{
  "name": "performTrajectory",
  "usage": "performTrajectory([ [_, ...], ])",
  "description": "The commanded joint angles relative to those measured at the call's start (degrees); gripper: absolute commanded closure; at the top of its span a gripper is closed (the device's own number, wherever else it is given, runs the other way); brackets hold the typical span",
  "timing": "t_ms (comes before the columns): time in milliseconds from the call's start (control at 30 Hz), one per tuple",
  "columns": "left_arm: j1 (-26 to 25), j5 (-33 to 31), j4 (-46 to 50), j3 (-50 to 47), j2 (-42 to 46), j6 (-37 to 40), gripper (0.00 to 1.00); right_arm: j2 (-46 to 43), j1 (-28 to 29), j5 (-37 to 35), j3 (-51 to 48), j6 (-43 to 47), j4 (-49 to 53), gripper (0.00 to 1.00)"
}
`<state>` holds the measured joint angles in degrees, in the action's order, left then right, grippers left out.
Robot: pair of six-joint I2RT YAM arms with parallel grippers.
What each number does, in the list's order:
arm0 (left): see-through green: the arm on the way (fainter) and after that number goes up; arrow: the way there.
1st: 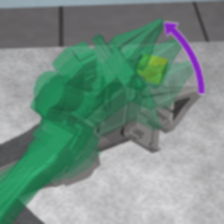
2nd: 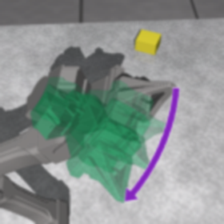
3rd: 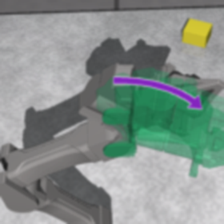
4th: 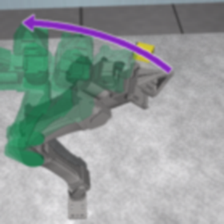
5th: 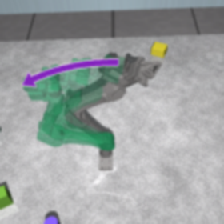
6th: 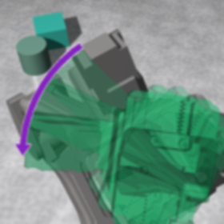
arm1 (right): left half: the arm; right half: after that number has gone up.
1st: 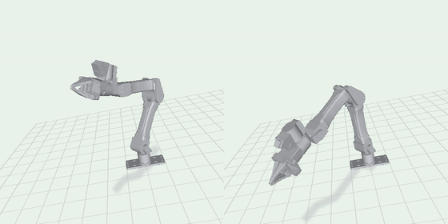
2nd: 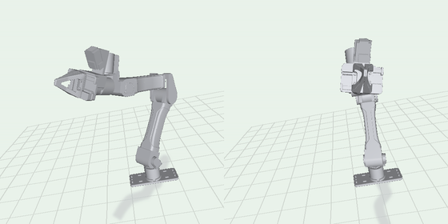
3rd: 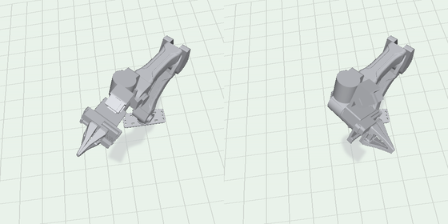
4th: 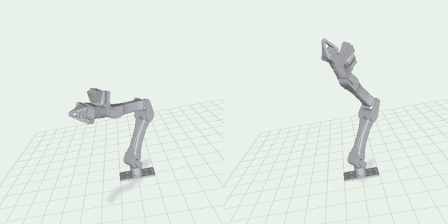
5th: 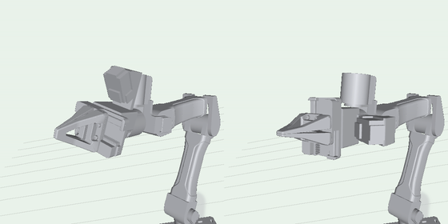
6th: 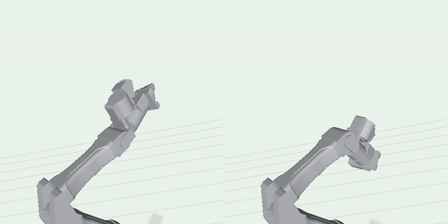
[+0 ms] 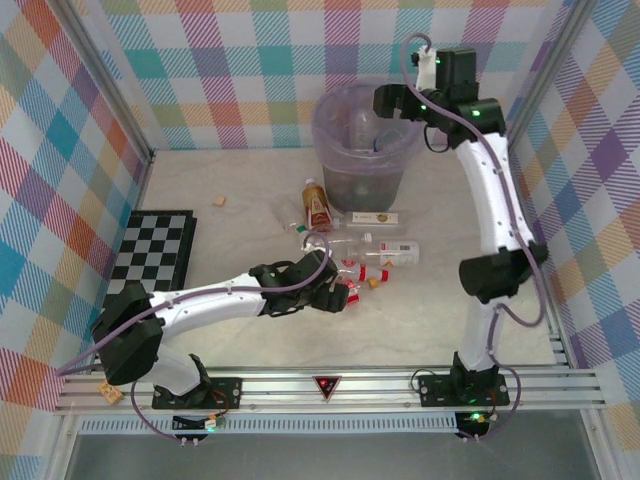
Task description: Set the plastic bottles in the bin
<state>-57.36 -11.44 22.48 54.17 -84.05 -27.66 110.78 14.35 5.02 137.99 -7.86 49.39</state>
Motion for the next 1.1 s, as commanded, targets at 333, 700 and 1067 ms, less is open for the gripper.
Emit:
performTrajectory([
  [333,-0.6,2.6,5.2,7.1,-8.4,13.2,0.06,-36.8,-0.5,11.7,-49.9,-7.0,-5.1,0.01],
  [700,-0.6,8.6,6.5,11.9,-16.4,18.3,0.22,-54.3,-0.9,13.2,-81.4,-23.2,-11.7,0.01],
  [1067,-1.4,10.9,6.5,10.3,-18.6,18.3,0.35,-54.8,-0.2,24.1,-99.5,-40.8,-27.2,0.0],
])
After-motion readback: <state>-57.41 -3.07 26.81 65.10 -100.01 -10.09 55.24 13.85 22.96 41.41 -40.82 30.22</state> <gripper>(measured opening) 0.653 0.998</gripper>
